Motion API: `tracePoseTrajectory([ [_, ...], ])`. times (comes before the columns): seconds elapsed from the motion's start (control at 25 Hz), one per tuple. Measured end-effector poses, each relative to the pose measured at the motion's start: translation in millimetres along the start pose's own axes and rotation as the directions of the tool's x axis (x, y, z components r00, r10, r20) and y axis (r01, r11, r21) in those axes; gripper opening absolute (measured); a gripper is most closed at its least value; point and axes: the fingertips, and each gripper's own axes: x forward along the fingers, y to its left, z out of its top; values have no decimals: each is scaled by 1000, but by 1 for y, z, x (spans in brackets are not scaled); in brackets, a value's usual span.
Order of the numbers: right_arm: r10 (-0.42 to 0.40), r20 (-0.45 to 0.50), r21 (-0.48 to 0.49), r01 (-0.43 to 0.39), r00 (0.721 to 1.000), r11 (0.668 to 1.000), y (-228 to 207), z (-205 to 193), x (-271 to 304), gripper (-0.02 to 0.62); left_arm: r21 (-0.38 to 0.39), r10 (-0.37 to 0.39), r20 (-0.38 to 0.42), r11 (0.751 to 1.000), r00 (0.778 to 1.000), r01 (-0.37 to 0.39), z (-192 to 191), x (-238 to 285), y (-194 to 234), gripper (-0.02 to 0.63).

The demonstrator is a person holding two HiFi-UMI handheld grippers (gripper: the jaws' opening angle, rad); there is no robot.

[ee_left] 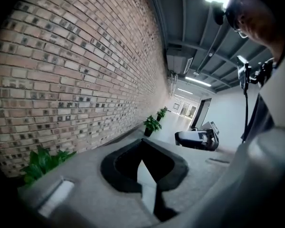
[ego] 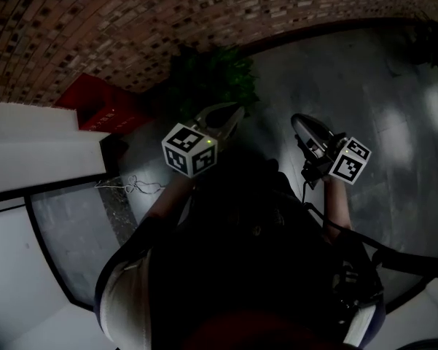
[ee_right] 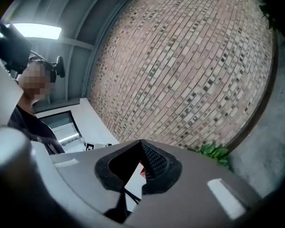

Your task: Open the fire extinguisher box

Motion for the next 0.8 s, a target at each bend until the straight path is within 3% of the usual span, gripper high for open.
tracePoseTrajectory([
  [0.4, -76, 4, 73, 75, 997, 994, -28, 0, 4, 0, -23, -43, -30, 999, 999, 42, 1, 20, 20, 0],
  [0.56, -110, -4, 63, 110, 994, 992, -31, 9, 9, 0, -54, -73, -20, 996, 997, 72, 7, 35, 32, 0],
  [0.8, -121, -37, 24, 122, 992, 992, -36, 19, 50, 0, -41, -115, 19, 992, 993, 116, 32, 41, 60, 0],
])
